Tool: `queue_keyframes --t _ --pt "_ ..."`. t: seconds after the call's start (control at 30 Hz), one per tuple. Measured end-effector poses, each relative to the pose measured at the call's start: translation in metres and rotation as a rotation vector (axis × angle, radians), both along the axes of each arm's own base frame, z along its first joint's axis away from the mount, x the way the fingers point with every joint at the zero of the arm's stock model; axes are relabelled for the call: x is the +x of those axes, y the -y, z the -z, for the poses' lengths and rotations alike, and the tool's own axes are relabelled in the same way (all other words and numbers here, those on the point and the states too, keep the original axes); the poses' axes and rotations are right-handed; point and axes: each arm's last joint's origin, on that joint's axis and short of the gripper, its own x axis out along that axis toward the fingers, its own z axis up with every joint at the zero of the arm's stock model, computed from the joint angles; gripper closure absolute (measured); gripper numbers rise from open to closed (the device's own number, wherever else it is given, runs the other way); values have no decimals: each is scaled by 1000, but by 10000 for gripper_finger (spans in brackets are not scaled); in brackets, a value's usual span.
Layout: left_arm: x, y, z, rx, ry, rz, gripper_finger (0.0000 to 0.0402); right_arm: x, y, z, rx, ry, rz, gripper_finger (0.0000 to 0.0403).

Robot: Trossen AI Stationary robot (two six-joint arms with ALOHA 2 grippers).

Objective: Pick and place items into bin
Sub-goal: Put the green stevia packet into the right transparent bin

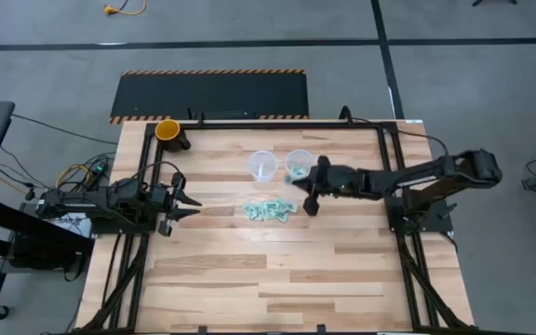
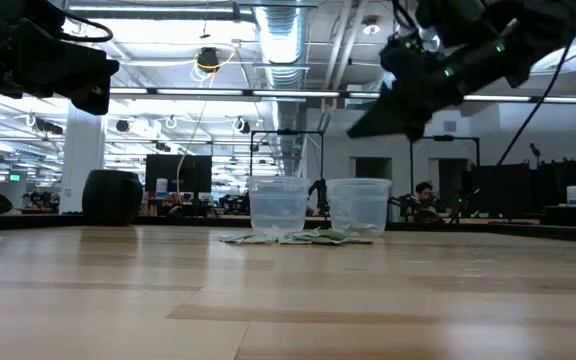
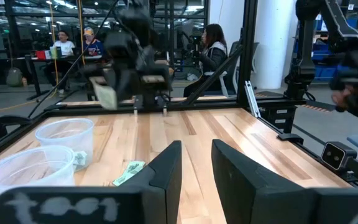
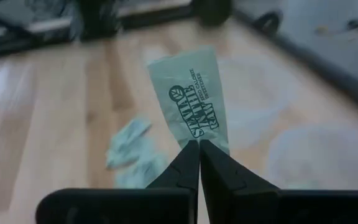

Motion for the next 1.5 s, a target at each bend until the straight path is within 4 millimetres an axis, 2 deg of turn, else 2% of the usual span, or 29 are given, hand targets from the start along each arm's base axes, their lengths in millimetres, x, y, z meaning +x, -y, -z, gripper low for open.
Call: queue_keyframes --t 0.2,0.43,0.63,0.93,1.13,1.3,1.5 --pt "0 0 0 0 0 0 324 -8 25 -19 -28 31 98 398" --pt "0 0 0 0 1 1 324 -19 49 -10 -12 -75 195 382" --pt "0 0 0 0 1 0 324 -21 50 -7 16 -99 214 361" --pt "0 0 0 0 0 0 324 -18 38 -7 19 -101 159 323" --pt "0 0 0 0 0 0 324 -12 9 -7 68 -94 -46 321" --pt "0 0 0 0 0 1 324 -10 -16 -6 57 -101 -135 321" --pt "0 0 0 0 0 0 324 2 -31 18 30 -175 -150 321"
